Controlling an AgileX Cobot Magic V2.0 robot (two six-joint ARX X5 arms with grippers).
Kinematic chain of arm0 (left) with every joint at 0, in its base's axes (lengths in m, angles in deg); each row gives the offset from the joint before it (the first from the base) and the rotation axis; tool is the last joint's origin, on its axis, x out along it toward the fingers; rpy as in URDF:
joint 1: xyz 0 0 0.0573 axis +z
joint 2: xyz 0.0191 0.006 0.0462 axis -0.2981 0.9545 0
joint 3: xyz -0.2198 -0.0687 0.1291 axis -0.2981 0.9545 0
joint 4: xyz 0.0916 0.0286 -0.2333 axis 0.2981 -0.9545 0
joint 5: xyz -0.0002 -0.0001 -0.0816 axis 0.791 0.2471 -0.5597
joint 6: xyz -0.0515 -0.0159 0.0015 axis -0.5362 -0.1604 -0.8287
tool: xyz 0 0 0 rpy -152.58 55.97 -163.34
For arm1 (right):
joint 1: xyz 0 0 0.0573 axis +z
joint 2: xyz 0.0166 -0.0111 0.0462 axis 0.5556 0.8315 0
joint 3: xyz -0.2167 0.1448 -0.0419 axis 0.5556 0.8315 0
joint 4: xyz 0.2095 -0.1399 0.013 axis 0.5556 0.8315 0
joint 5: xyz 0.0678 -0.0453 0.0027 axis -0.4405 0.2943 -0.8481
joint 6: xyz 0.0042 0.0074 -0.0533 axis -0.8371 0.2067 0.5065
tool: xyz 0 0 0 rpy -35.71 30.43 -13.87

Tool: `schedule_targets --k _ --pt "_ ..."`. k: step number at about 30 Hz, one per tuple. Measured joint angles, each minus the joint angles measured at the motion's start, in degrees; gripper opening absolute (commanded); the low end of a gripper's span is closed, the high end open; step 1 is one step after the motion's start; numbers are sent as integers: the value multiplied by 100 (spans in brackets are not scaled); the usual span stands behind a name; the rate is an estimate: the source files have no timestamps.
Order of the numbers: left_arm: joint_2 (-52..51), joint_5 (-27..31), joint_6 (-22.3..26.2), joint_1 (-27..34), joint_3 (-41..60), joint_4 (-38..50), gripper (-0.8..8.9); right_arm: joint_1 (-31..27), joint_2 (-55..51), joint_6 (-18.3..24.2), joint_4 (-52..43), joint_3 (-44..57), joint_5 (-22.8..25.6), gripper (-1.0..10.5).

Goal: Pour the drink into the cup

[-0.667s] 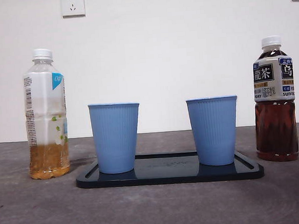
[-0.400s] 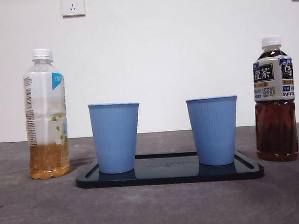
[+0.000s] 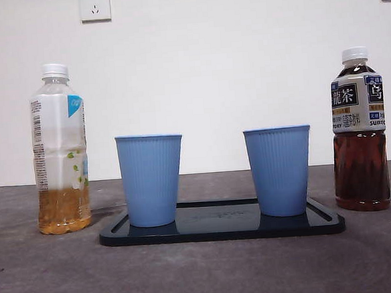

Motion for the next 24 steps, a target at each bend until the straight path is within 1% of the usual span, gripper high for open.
schedule_targets --k 2,4,7,12,18,21,24 --pt "195 -9 17 0 -295 -245 10 0 149 9 199 -280 0 7" --pt "452 -85 133 0 -654 -581 10 0 374 42 481 -610 -13 7" --pt "861 -393 455 0 -1156 -1095 10 0 761 212 973 -1091 -103 7" --pt "1633 -1054 1141 0 -1845 -1945 10 0 1515 693 1915 -1836 -557 7" --pt "2455 -1794 1915 -4 -2404 -2765 10 2 2293 1248 2850 -2518 -1119 7" --pt "2726 -2151 2227 -90 -2546 -3042 10 15 2577 1510 3279 -2761 -1366 7" --pt "2896 -2393 2430 -232 -2629 -3176 10 101 2767 1731 3681 -2896 -1526 7"
